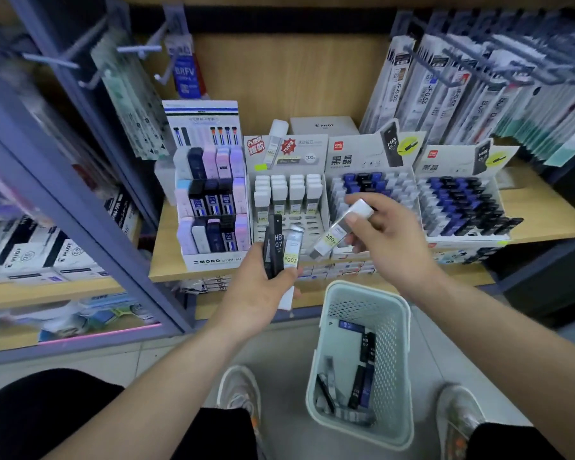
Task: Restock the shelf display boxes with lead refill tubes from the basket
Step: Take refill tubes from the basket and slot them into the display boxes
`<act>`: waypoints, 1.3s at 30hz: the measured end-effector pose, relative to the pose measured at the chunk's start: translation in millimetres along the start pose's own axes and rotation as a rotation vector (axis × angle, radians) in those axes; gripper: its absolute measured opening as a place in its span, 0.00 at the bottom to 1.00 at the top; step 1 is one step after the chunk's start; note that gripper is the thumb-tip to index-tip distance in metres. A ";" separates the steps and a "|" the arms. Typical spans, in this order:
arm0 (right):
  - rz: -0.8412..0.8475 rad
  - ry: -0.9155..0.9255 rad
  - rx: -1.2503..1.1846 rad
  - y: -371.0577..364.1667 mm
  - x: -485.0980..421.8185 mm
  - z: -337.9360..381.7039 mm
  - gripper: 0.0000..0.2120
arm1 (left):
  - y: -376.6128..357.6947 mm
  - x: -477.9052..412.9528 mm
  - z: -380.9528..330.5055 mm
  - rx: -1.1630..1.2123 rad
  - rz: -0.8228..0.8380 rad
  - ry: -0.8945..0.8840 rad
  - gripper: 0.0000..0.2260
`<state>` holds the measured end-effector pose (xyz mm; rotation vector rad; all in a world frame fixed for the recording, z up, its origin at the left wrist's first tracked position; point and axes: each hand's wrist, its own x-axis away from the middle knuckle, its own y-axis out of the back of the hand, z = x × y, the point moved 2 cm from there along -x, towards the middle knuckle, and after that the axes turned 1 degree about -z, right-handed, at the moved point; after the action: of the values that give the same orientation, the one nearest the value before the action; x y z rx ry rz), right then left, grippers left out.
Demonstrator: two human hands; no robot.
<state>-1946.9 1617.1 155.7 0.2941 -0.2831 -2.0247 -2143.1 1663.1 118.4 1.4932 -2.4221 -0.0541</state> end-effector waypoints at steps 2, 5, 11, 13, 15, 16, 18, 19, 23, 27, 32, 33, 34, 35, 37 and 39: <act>0.033 0.077 0.112 -12.1 -23.1 3.9 0.13 | 12.2 -4.4 3.7 0.003 -0.057 0.010 0.08; 0.081 0.210 0.349 -35.8 -57.1 6.2 0.12 | 30.1 -10.2 6.1 -0.007 -0.115 0.003 0.09; 0.100 0.274 0.507 -69.2 -94.8 -5.2 0.06 | 49.0 -12.8 15.9 0.100 -0.108 0.018 0.10; 0.106 0.273 0.496 -72.3 -100.4 -10.0 0.05 | 53.1 -14.5 19.4 0.107 -0.117 0.019 0.10; 0.112 0.289 0.491 -73.0 -103.8 -11.6 0.05 | 56.5 -15.5 20.8 0.094 -0.125 0.026 0.13; 0.120 0.302 0.493 -72.9 -104.8 -11.6 0.05 | 57.6 -16.6 22.2 0.094 -0.128 0.029 0.15; 0.140 0.330 0.507 -71.8 -106.3 -11.4 0.05 | 59.2 -18.3 23.5 0.083 -0.130 0.031 0.15; 0.147 0.341 0.518 -71.2 -107.1 -11.7 0.05 | 60.0 -19.1 24.1 0.077 -0.130 0.035 0.13; 0.156 0.401 0.572 -70.0 -110.1 -14.7 0.07 | 61.5 -21.2 25.6 0.068 -0.131 0.037 0.09; 0.128 0.509 0.602 -77.9 -111.3 -16.3 0.11 | 60.4 -20.8 24.4 0.093 -0.121 0.042 0.09; 0.102 0.552 0.615 -86.8 -109.5 -21.2 0.07 | 59.1 -20.3 23.5 0.132 -0.107 0.058 0.09; 0.096 0.556 0.627 -88.1 -109.4 -24.2 0.07 | 58.9 -20.3 22.8 0.129 -0.102 0.060 0.09; 0.094 0.544 0.630 -88.9 -109.1 -26.2 0.07 | 58.5 -20.0 21.5 0.126 -0.097 0.059 0.10; 0.094 0.528 0.626 -88.9 -108.4 -27.1 0.07 | 58.7 -20.2 21.4 0.124 -0.097 0.059 0.10; 0.081 0.504 0.603 -87.5 -103.9 -23.5 0.06 | 58.5 -20.1 21.2 0.126 -0.102 0.053 0.10; 0.065 0.445 0.527 -84.7 -93.4 -15.4 0.06 | 57.8 -20.4 20.7 0.117 -0.105 0.048 0.10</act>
<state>-1970.9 1737.1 121.7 1.0320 -0.5320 -1.7347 -2190.3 1705.1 104.6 1.6524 -2.3436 0.1024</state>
